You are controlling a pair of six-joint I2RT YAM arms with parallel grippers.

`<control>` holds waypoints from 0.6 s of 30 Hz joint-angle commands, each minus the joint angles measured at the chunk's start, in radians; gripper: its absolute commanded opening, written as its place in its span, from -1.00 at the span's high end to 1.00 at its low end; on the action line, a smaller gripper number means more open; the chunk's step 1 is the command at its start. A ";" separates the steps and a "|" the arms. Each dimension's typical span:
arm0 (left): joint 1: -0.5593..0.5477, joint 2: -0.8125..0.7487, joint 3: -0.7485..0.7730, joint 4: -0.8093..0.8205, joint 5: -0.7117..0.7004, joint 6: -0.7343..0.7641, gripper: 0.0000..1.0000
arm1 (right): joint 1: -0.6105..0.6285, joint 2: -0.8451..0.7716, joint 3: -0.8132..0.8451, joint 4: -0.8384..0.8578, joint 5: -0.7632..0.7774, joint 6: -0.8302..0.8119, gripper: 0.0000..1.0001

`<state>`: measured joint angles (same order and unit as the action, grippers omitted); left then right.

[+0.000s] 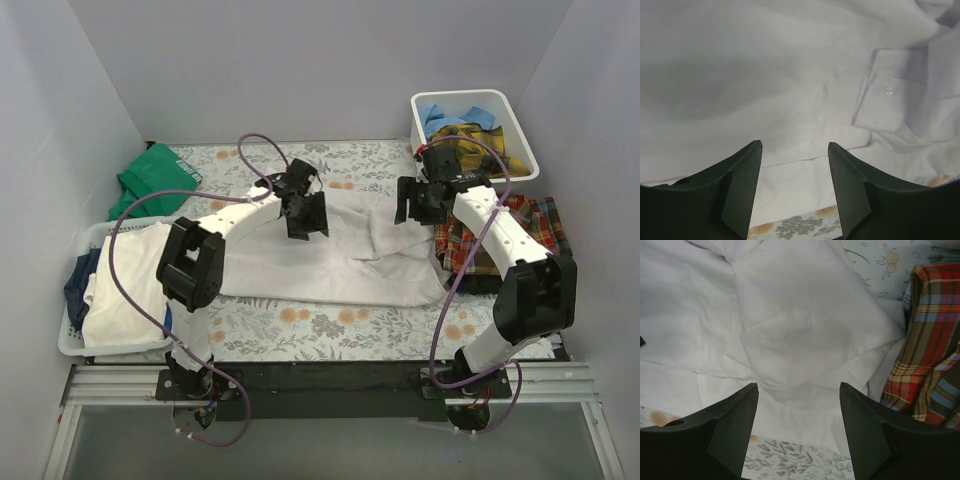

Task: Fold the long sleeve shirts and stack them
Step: Fold the shirt

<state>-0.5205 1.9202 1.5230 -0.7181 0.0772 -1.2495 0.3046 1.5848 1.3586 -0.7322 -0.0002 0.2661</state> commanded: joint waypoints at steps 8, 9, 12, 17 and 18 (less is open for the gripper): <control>-0.148 0.167 0.155 0.161 0.210 -0.218 -0.18 | -0.163 -0.115 -0.064 -0.003 -0.033 0.030 -0.48; -0.154 0.174 0.157 0.161 0.211 -0.237 -0.18 | -0.170 -0.120 -0.064 -0.003 -0.038 0.033 -0.48; -0.165 0.194 0.167 0.164 0.222 -0.280 -0.19 | -0.179 -0.123 -0.067 0.001 -0.046 0.035 -0.47; -0.202 0.223 0.207 0.102 0.202 -0.317 -0.20 | -0.183 -0.128 -0.064 0.001 -0.046 0.032 -0.47; -0.210 0.235 0.210 0.092 0.199 -0.321 -0.21 | -0.185 -0.128 -0.062 0.001 -0.047 0.032 -0.47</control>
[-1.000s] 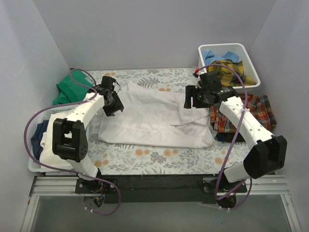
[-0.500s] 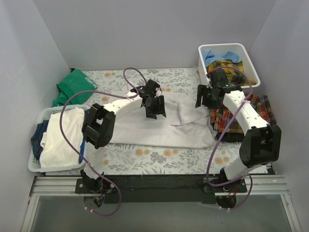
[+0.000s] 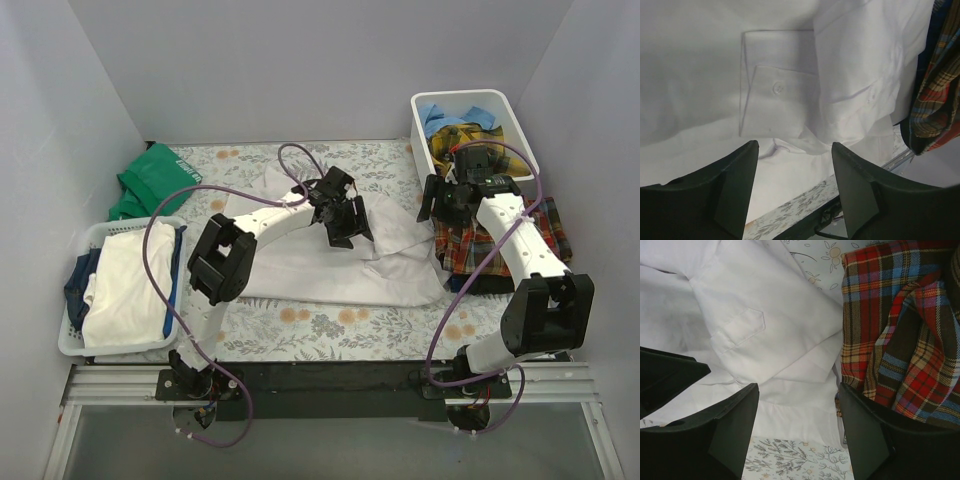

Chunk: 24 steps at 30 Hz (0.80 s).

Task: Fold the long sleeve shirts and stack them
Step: Fold the shirt

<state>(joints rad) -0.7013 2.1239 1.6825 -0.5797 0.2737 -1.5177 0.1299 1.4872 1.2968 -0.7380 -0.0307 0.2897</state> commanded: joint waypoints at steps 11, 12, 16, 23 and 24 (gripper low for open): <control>-0.075 0.111 0.083 -0.084 -0.093 -0.033 -0.18 | -0.012 -0.031 -0.007 0.012 -0.034 0.009 -0.46; -0.082 0.122 0.094 -0.095 -0.111 -0.015 -0.18 | -0.012 -0.034 -0.007 0.012 -0.035 0.009 -0.46; -0.096 0.191 0.204 -0.204 -0.247 0.034 -0.17 | -0.013 -0.039 -0.014 0.018 -0.041 0.009 -0.46; -0.125 0.237 0.269 -0.296 -0.364 0.065 0.12 | -0.015 -0.041 -0.019 0.023 -0.046 0.011 -0.45; -0.127 0.235 0.270 -0.299 -0.372 0.067 0.16 | -0.013 -0.042 -0.019 0.025 -0.046 0.012 -0.45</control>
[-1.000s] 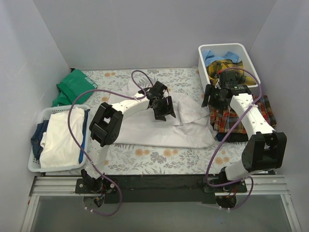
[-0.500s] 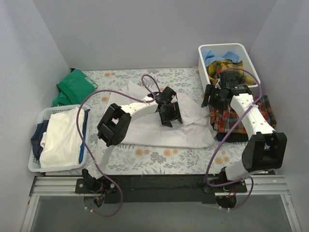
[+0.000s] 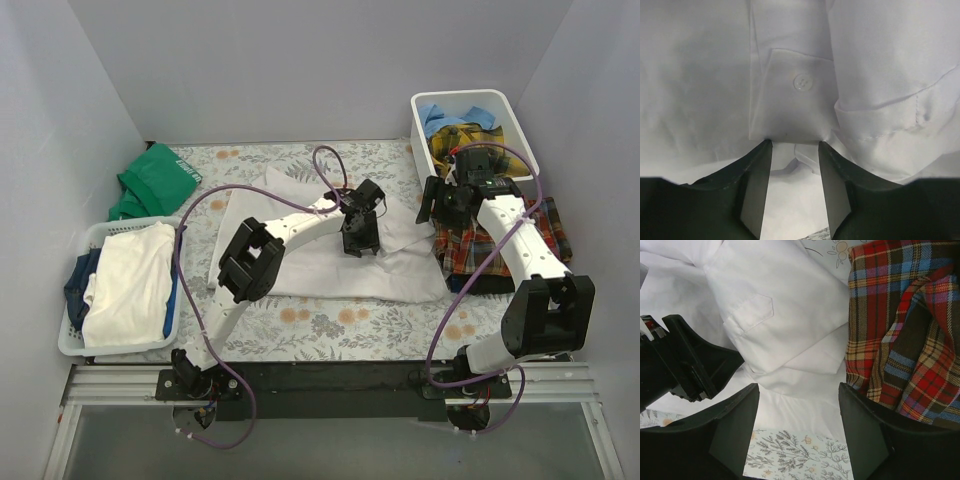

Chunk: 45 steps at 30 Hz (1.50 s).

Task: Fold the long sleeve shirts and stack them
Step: Fold the shirt

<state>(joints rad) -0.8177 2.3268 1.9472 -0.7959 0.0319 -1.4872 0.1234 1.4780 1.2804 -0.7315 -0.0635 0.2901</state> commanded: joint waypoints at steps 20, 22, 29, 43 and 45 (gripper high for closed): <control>-0.026 0.016 0.119 -0.166 -0.293 0.076 0.00 | -0.007 -0.028 -0.010 0.021 -0.024 0.012 -0.43; -0.028 0.008 0.116 -0.158 -0.308 0.087 -0.01 | -0.007 -0.028 -0.010 0.021 -0.024 0.012 -0.43; -0.028 0.060 0.189 -0.183 -0.339 0.108 -0.02 | -0.007 -0.021 -0.007 0.023 -0.036 0.014 -0.43; -0.028 0.094 0.176 -0.181 -0.302 0.128 0.04 | -0.007 -0.008 0.004 0.023 -0.032 0.014 -0.43; -0.028 0.088 0.164 -0.167 -0.300 0.131 0.15 | -0.007 -0.010 0.000 0.023 -0.029 0.014 -0.43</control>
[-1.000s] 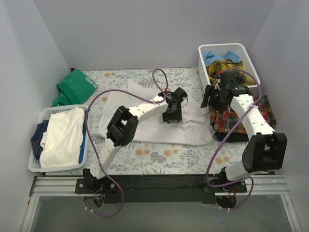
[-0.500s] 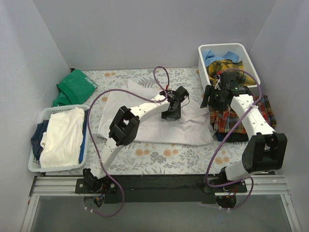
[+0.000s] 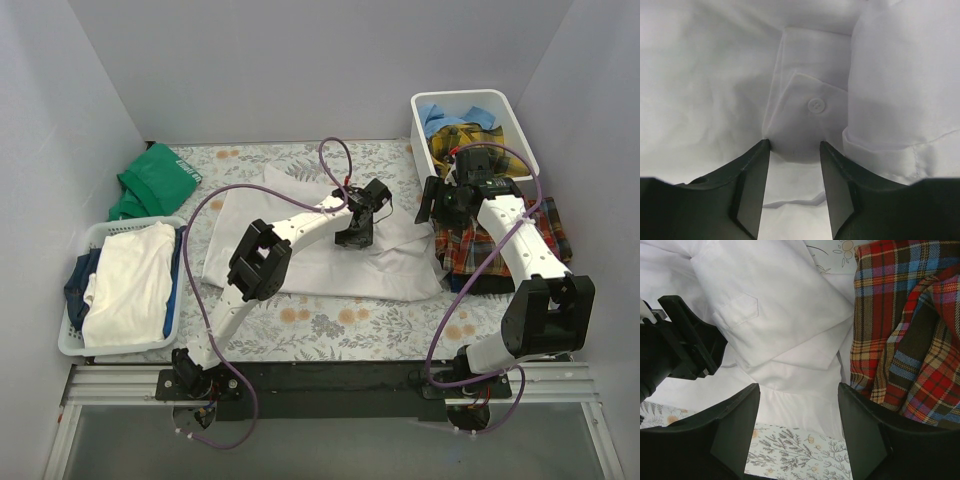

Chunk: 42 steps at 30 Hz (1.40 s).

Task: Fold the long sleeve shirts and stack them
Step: Fold the shirt

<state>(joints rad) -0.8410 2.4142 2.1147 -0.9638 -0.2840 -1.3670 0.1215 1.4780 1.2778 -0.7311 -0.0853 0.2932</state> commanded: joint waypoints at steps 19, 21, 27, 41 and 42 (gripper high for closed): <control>-0.003 -0.086 0.148 -0.078 -0.061 0.019 0.80 | -0.005 -0.007 0.005 0.022 -0.013 0.011 -0.42; -0.003 -0.104 0.149 -0.087 -0.070 0.017 0.91 | -0.005 -0.004 0.003 0.022 -0.014 0.011 -0.42; 0.005 -0.167 0.140 -0.147 -0.151 0.002 1.00 | -0.005 -0.008 -0.003 0.025 -0.016 0.004 -0.42; 0.117 -0.668 -0.220 -0.338 -0.412 -0.133 1.00 | -0.006 -0.009 -0.043 0.076 -0.063 -0.005 -0.42; 0.115 -0.691 -0.242 -0.370 -0.428 -0.156 1.00 | -0.005 -0.007 -0.044 0.079 -0.065 -0.005 -0.42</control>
<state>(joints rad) -0.7139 1.8221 1.9648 -1.2129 -0.6041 -1.4322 0.1196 1.4780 1.2396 -0.6975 -0.1211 0.2913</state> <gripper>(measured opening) 0.026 0.711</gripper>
